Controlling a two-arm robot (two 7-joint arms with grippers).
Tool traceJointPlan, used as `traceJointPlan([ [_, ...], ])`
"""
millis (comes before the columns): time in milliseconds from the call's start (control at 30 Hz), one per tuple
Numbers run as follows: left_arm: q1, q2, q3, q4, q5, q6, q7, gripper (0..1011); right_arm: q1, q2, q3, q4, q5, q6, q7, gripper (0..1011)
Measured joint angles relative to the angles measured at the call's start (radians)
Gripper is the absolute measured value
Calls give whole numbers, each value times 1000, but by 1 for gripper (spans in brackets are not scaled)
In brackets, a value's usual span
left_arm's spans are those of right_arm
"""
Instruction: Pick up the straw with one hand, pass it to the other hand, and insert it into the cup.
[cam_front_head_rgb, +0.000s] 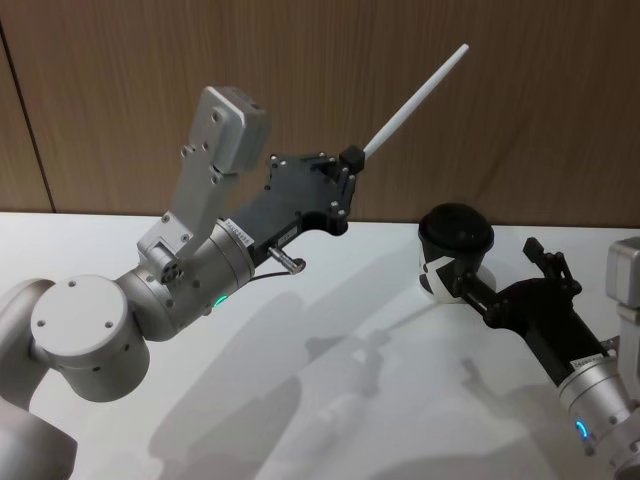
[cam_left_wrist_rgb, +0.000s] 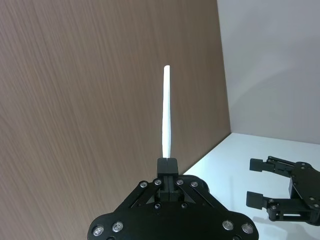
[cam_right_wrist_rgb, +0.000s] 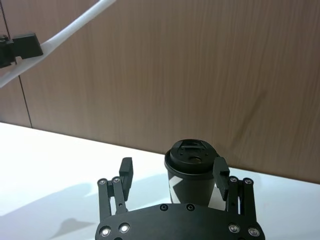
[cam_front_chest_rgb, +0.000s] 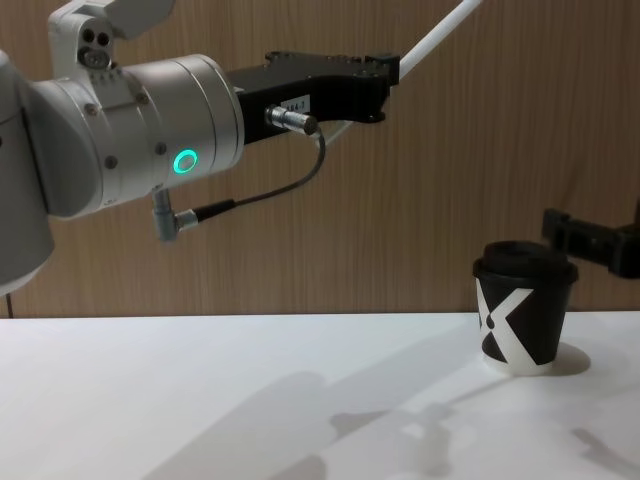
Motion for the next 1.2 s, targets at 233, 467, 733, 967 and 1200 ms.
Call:
traceJointPlan([
  [233,-1,0,1,1,0,-1,-1,0,9,3,-4,-15,3,0,26,1001],
  [467,-1,0,1,1,0,-2,-1,0,25,8,-2,-42,21,6,62,1001],
  [733,-2,0,1,1,0,-2,-1,0,56,10,18,-70,67,37,104,1001],
  [967,-2,0,1,1,0,-2,-1,0,80,19,35,-79,122,81,146,1001],
  [1200,-2,0,1,1,0,-2,-1,0,120,38,61,-78,224,175,211,1001],
])
